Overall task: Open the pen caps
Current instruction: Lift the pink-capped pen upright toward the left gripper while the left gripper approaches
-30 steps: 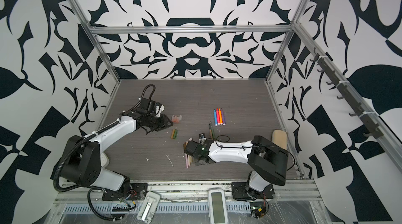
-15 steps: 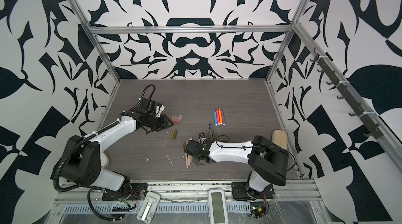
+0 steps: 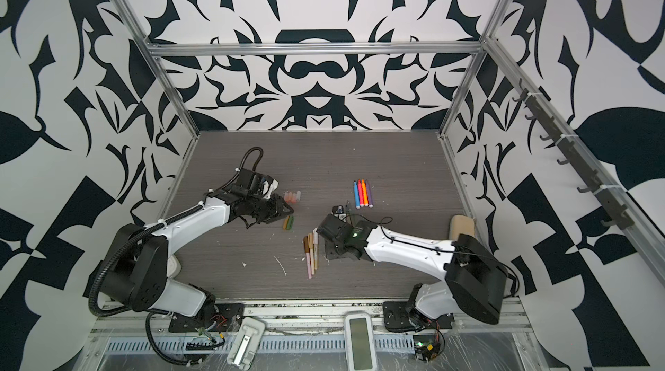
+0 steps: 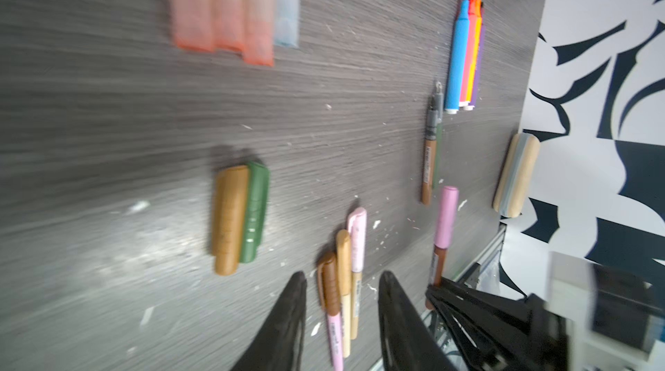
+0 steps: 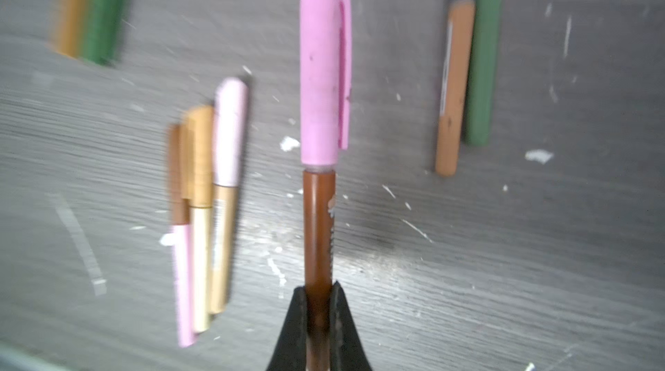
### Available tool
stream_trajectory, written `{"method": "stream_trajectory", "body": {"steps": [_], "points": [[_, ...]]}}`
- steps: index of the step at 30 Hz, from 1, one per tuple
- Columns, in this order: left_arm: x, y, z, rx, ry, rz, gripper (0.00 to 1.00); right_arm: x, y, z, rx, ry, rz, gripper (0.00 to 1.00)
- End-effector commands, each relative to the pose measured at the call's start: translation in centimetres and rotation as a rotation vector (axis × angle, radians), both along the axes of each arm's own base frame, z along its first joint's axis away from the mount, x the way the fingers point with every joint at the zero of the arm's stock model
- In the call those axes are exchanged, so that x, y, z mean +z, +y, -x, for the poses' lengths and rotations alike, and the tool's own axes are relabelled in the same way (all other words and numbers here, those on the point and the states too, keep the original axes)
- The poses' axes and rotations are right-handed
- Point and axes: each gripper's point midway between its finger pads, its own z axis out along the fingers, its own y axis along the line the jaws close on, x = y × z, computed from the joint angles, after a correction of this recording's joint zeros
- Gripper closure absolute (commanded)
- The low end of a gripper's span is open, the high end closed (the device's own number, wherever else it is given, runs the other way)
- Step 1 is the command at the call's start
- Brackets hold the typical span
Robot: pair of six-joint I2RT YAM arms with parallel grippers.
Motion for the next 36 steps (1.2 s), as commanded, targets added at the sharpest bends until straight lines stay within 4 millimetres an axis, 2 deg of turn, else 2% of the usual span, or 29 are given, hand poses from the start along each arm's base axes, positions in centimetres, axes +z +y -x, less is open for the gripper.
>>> {"method": "stream_trajectory", "body": {"steps": [1,6,14,21,30,36], "points": [[1.0,-2.1,0.2,0.009,0.013,0.106,0.62,1.9,0.3,-0.3,0.047,-0.035,-0.086,1.00],[1.6,-4.6,0.6,-0.013,0.030,0.166,0.62,3.4,0.7,-0.2,0.065,-0.021,-0.199,1.00],[2.2,-7.2,0.9,-0.044,0.038,0.208,0.61,3.7,1.7,0.3,0.082,0.010,-0.285,1.00],[2.0,-8.4,1.3,-0.066,0.049,0.208,0.61,3.6,2.3,0.4,0.083,0.031,-0.306,1.00],[2.8,-9.7,1.5,-0.090,0.042,0.220,0.60,3.2,2.8,0.3,0.089,0.057,-0.300,1.00],[2.0,-10.1,1.8,-0.104,0.060,0.214,0.61,4.0,3.2,0.2,0.101,0.049,-0.321,1.00]]}}
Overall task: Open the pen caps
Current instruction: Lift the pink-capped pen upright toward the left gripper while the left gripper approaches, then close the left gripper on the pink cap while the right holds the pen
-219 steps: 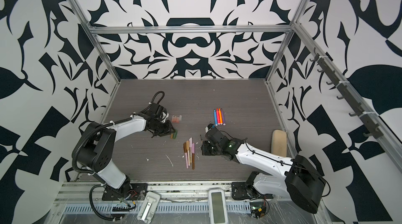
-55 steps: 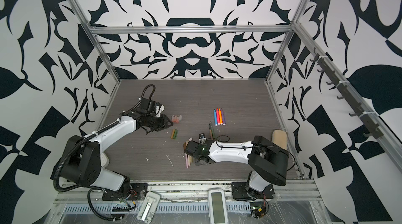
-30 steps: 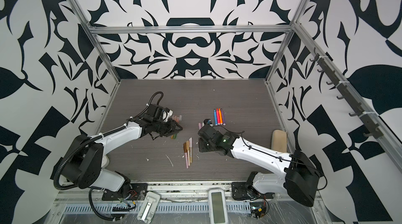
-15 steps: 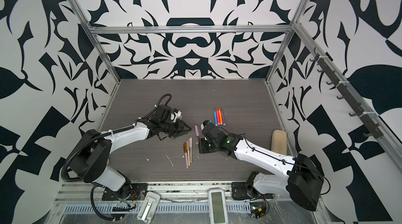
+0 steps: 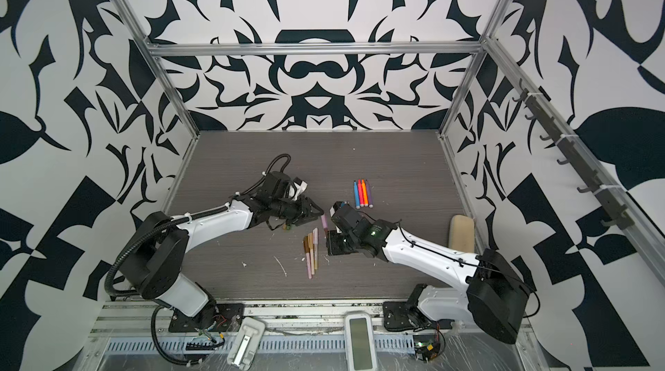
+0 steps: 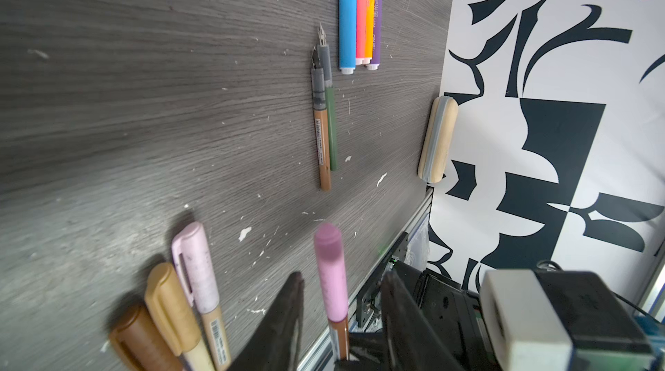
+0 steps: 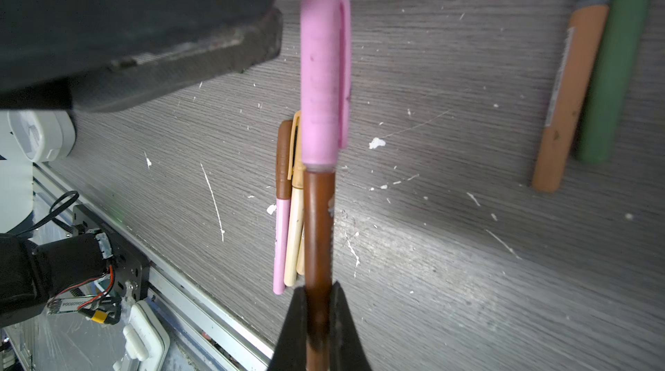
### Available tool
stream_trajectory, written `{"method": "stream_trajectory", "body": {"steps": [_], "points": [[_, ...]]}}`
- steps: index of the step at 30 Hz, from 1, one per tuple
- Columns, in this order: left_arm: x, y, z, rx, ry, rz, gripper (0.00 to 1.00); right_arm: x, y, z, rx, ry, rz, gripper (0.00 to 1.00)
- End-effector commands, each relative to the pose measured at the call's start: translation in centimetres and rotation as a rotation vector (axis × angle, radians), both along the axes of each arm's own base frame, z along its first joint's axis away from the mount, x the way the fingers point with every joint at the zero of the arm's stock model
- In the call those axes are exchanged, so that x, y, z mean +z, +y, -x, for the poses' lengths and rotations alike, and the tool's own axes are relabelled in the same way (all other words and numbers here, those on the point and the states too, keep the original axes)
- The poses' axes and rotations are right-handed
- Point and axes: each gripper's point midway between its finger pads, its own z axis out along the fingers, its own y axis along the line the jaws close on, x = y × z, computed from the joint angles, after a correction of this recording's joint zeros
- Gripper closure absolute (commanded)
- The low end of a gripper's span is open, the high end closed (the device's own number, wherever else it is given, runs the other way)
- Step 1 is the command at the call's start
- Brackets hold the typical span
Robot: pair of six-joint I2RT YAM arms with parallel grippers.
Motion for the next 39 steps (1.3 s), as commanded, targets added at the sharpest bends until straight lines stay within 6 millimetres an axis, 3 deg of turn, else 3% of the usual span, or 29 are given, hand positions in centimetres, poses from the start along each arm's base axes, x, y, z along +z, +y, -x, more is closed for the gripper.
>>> {"method": "stream_trajectory", "body": {"steps": [1,14,17,19,20,22,24,26,39], "points": [[0.2,-0.7,-0.2,-0.013,0.004,0.013,0.61,2.4,1.2,-0.8,0.001,-0.040,-0.071,1.00],[0.2,-1.5,-0.3,-0.039,0.010,0.023,0.65,3.5,2.1,-0.7,0.030,-0.035,-0.101,1.00],[0.4,-1.6,-0.3,-0.045,0.008,0.028,0.76,3.5,2.1,-0.8,0.029,-0.036,-0.102,1.00],[0.5,-1.7,-0.2,-0.053,0.003,0.033,0.97,3.5,2.1,-0.9,0.026,-0.038,-0.099,1.00],[0.7,-1.7,-0.1,-0.058,0.000,0.037,1.00,3.6,2.0,-0.9,0.025,-0.040,-0.099,0.99],[0.8,-1.7,-0.1,-0.060,-0.005,0.039,1.00,3.7,1.9,-0.9,0.021,-0.045,-0.094,0.89],[1.1,-1.6,-0.1,-0.058,-0.014,0.039,1.00,3.9,1.6,-1.2,0.003,-0.057,-0.084,0.71],[1.2,-1.6,-0.2,-0.057,-0.019,0.036,1.00,3.9,1.1,-1.3,-0.013,-0.069,-0.069,0.63],[1.9,-1.6,-0.2,-0.060,-0.031,0.047,1.00,3.6,1.8,-3.0,-0.023,-0.043,-0.088,0.65]]}}
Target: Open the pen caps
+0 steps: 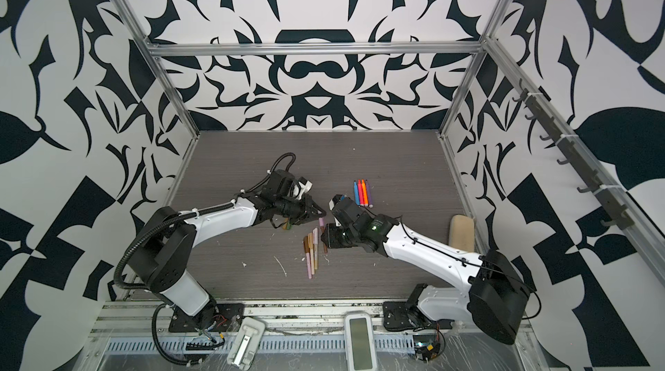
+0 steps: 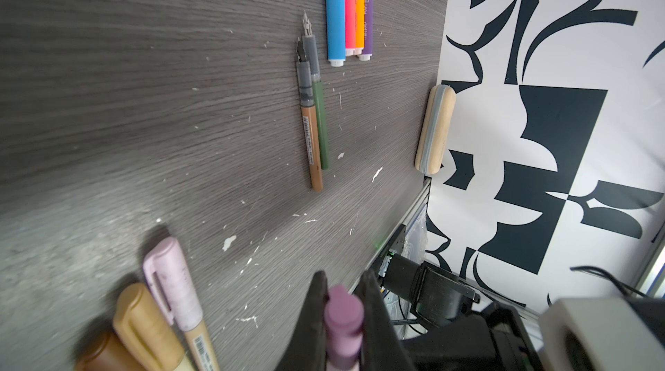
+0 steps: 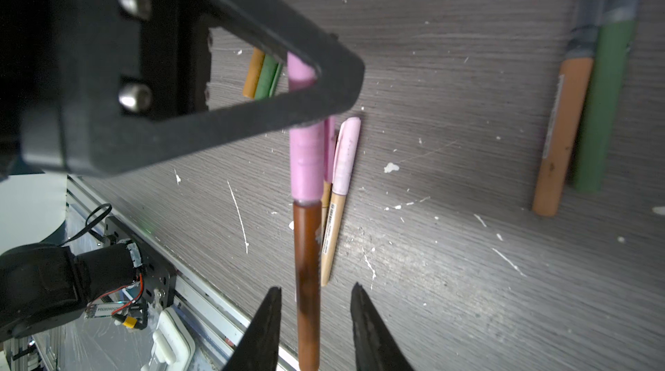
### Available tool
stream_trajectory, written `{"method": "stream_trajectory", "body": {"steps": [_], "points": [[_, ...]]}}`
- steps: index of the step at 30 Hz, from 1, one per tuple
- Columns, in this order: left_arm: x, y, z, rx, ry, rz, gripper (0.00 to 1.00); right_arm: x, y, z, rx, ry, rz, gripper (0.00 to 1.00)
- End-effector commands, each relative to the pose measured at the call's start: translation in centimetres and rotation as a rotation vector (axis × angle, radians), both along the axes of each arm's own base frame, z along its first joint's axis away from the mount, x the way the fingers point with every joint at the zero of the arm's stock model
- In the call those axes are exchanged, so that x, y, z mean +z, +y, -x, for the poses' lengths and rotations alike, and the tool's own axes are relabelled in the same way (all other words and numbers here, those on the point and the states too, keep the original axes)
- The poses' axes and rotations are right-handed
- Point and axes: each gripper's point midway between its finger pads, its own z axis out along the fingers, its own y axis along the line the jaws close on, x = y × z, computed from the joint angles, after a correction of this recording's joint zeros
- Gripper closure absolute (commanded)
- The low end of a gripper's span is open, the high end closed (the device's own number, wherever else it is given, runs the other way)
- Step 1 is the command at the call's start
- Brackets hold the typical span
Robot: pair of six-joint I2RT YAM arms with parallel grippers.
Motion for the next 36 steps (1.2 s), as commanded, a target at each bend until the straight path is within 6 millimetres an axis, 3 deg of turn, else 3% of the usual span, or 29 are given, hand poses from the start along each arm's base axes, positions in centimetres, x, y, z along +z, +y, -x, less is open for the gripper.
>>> {"method": "stream_trajectory", "body": {"steps": [1,8,9,11,14,18,28,36], "points": [[1.8,-0.4,-0.1,-0.011,-0.034,0.030,1.00,1.5,1.4,-1.3,0.007,-0.023,-0.052,0.66],[2.1,-0.3,-0.1,-0.007,-0.040,0.035,1.00,1.0,2.4,-2.0,0.021,-0.013,-0.067,0.72],[2.1,-0.3,-0.1,-0.006,-0.041,0.034,1.00,0.9,2.4,-2.0,0.021,-0.010,-0.066,0.76],[2.1,-0.2,-0.1,-0.004,-0.045,0.032,1.00,0.9,2.4,-2.0,0.022,-0.009,-0.067,1.00],[2.2,0.2,-0.4,0.009,-0.062,0.016,1.00,0.4,1.9,-1.6,0.018,-0.004,-0.057,1.00],[2.7,1.5,-2.3,0.031,-0.105,-0.038,1.00,-0.6,1.0,-0.7,0.004,0.021,-0.050,1.00],[5.3,5.4,-10.8,0.132,-0.183,-0.085,1.00,-3.4,-0.1,3.7,-0.015,0.071,-0.052,1.00],[5.6,5.3,-11.8,0.131,-0.196,-0.098,1.00,-2.9,-1.0,3.9,-0.039,0.037,-0.058,1.00]]}}
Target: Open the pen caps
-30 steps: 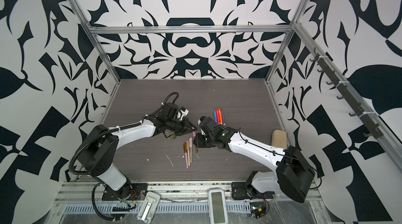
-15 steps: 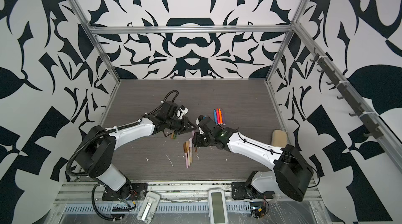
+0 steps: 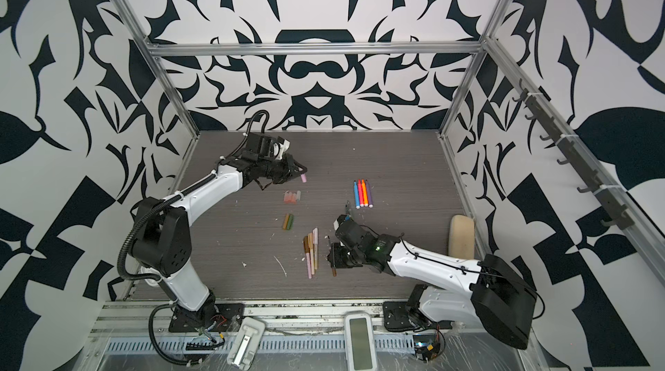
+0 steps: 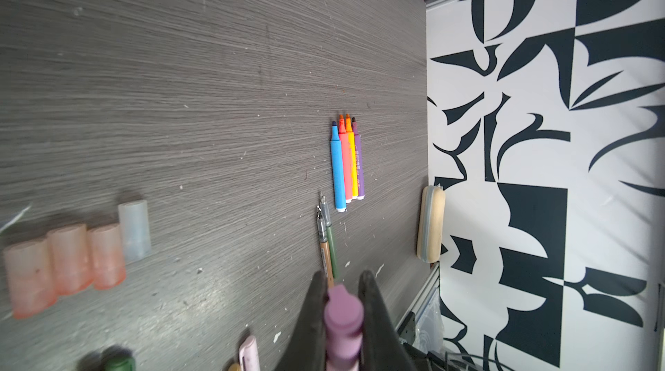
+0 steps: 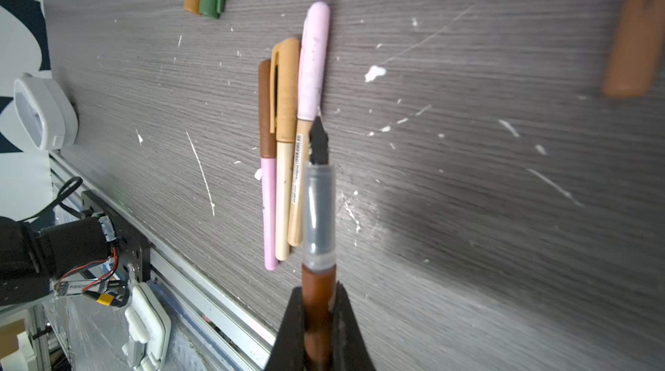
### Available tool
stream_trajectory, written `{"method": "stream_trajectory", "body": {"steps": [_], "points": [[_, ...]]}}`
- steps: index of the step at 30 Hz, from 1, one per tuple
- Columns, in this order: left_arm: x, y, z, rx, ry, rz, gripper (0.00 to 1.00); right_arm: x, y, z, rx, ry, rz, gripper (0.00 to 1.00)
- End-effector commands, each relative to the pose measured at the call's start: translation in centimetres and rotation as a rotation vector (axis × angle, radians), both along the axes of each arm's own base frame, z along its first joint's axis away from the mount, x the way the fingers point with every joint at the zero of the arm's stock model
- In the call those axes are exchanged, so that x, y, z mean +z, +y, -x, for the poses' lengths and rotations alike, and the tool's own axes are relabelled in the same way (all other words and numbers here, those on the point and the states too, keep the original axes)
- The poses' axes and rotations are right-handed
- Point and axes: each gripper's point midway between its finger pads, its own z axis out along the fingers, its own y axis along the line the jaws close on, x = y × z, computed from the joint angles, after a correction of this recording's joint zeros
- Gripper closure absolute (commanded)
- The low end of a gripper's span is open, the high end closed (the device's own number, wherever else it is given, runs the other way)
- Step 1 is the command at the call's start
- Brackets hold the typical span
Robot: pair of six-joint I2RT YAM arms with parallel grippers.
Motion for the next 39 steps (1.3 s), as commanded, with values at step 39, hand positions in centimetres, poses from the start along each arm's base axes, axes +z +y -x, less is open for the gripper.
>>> {"method": "stream_trajectory", "body": {"steps": [39], "points": [[-13.3,11.2,7.6,-0.001,0.191,-0.505,1.00,0.4,0.6,-1.5,-0.014,-0.026,0.051,1.00]]}}
